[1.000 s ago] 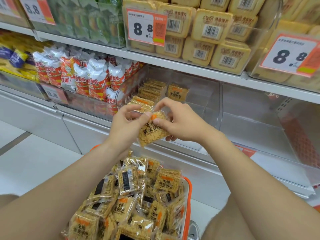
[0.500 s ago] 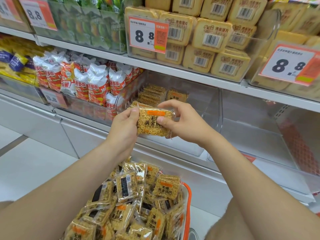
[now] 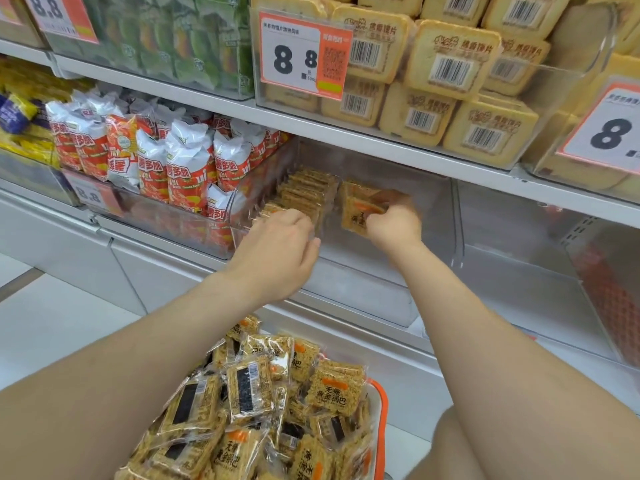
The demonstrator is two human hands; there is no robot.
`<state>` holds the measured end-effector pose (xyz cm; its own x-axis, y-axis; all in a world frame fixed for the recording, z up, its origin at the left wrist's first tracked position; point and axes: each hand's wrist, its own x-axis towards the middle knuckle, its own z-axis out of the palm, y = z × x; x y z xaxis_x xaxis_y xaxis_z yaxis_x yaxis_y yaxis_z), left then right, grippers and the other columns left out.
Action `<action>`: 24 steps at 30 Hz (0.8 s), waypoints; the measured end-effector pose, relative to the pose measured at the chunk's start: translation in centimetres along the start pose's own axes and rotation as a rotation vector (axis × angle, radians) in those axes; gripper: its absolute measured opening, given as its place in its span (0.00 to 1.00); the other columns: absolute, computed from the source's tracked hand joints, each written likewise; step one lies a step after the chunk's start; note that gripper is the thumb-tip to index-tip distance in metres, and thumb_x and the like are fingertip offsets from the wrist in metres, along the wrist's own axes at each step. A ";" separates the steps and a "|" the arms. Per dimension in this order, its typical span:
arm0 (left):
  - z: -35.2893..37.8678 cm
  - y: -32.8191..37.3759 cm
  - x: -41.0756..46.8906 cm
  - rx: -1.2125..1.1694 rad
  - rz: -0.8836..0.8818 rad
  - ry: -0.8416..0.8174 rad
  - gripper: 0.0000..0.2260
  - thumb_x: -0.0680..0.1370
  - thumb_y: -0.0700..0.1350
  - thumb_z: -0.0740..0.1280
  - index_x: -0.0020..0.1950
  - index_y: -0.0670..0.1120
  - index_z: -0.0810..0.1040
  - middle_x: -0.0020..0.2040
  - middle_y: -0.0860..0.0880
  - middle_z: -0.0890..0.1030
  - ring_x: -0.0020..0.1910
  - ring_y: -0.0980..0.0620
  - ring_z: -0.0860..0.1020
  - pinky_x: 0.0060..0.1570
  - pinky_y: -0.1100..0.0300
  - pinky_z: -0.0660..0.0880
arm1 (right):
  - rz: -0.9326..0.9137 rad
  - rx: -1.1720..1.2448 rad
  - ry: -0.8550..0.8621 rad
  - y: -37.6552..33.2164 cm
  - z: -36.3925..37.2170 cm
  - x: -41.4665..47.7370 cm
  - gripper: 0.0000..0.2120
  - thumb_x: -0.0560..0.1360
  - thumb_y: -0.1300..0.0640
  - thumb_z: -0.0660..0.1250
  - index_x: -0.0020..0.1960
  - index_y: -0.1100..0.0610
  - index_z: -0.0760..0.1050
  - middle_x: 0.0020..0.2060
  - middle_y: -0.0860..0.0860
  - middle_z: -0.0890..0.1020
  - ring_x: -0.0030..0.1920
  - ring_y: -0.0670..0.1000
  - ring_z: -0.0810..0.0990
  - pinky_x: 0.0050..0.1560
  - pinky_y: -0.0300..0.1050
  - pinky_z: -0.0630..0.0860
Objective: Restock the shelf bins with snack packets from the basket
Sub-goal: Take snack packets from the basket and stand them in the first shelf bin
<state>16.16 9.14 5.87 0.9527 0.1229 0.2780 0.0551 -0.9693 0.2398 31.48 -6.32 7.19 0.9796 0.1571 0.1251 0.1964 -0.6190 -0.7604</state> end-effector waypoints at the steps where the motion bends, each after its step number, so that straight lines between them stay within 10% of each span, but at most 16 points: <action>1: 0.1 -0.1 0.3 0.028 0.001 -0.025 0.21 0.83 0.55 0.52 0.59 0.44 0.79 0.55 0.48 0.79 0.55 0.45 0.77 0.56 0.45 0.75 | 0.020 -0.060 -0.022 0.0 0.5 0.8 0.19 0.76 0.63 0.66 0.64 0.52 0.79 0.60 0.54 0.83 0.61 0.60 0.81 0.61 0.49 0.80; 10: 0.8 -1.5 2.7 0.125 0.062 -0.102 0.19 0.78 0.54 0.52 0.55 0.46 0.78 0.55 0.49 0.78 0.62 0.44 0.75 0.61 0.47 0.70 | 0.162 -0.402 0.045 -0.2 3.8 5.8 0.21 0.76 0.66 0.66 0.67 0.55 0.77 0.66 0.60 0.77 0.77 0.62 0.59 0.53 0.45 0.66; 14: 1.1 -1.9 3.6 0.099 0.062 -0.157 0.19 0.76 0.55 0.50 0.54 0.47 0.73 0.58 0.48 0.77 0.61 0.45 0.73 0.61 0.48 0.70 | 0.186 -0.385 0.096 0.0 4.6 6.7 0.19 0.77 0.63 0.66 0.67 0.54 0.78 0.70 0.58 0.74 0.72 0.61 0.67 0.51 0.41 0.59; 17: 1.2 -2.0 3.9 0.050 0.037 -0.159 0.12 0.76 0.55 0.51 0.53 0.50 0.64 0.56 0.49 0.75 0.54 0.48 0.70 0.53 0.51 0.63 | 0.202 -0.176 0.128 -0.1 5.2 7.0 0.20 0.78 0.61 0.68 0.69 0.51 0.77 0.74 0.56 0.68 0.55 0.55 0.75 0.48 0.39 0.67; 24: 1.6 -2.1 4.2 0.084 0.018 -0.175 0.23 0.76 0.58 0.51 0.63 0.48 0.71 0.62 0.48 0.77 0.63 0.45 0.72 0.65 0.44 0.67 | 0.383 -0.032 0.237 -0.5 4.6 6.3 0.38 0.76 0.64 0.70 0.79 0.59 0.52 0.75 0.64 0.63 0.74 0.61 0.66 0.66 0.51 0.73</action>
<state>20.53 11.37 5.07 0.9908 0.0737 0.1136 0.0555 -0.9862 0.1558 37.34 -1.48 5.38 0.9637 -0.2664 -0.0158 -0.1844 -0.6222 -0.7608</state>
